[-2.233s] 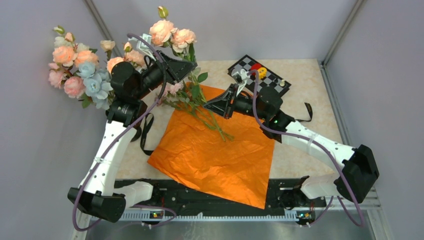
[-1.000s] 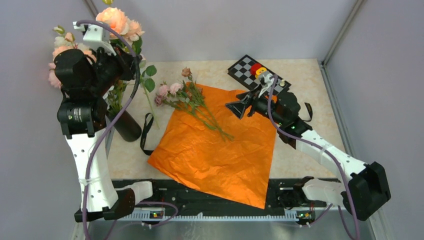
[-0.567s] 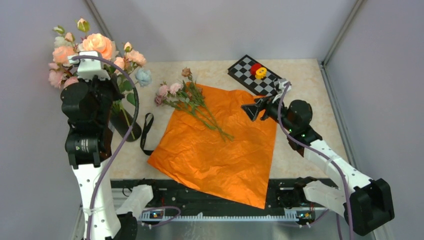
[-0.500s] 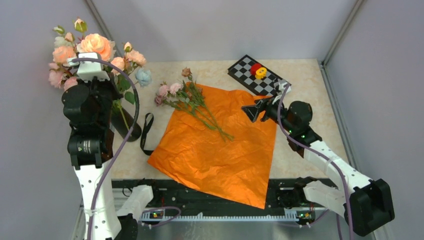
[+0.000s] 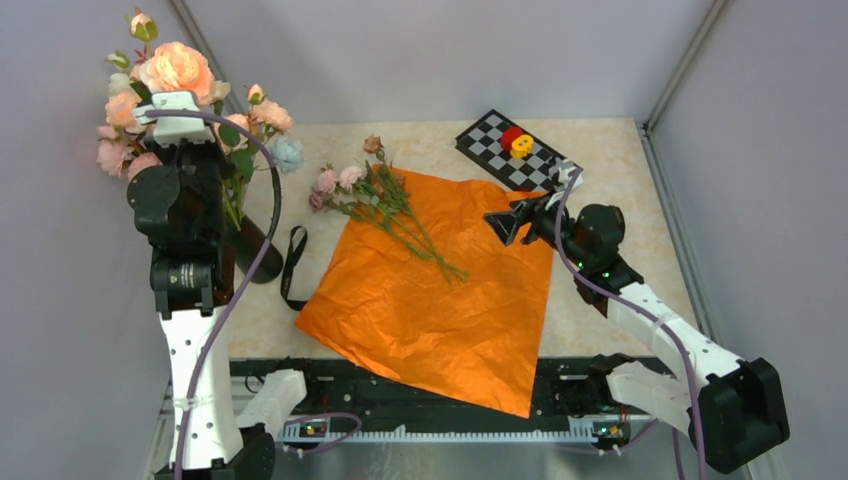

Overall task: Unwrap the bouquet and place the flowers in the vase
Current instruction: Insert the fake flower into the vase.

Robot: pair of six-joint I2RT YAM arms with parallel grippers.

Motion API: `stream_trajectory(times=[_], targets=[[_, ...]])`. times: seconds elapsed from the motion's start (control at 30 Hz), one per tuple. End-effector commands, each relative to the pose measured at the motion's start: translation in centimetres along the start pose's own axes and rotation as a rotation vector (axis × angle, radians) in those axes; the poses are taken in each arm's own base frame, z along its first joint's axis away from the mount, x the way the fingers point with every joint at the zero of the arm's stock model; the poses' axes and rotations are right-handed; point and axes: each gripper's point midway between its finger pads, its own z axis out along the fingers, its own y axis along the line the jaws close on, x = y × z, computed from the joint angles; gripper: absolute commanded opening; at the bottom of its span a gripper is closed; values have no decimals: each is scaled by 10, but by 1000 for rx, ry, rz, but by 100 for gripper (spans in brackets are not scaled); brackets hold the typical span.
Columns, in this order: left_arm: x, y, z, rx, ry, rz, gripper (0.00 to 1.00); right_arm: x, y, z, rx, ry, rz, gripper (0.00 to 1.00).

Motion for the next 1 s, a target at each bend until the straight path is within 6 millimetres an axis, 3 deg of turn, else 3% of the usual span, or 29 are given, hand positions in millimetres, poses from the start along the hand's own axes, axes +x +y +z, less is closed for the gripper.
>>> stream_trajectory(times=[0.0,0.6,0.97], targets=[[-35,6,4,-19,-127,-11,0,-24,4,-1,-11,-75,-19,80],[-28,5,14,-13,-108,30,0,-21,7,2,-33,-59,-3,80],[6,5,11,-28,-46,-5,0,-17,7,2,-35,-52,4,80]])
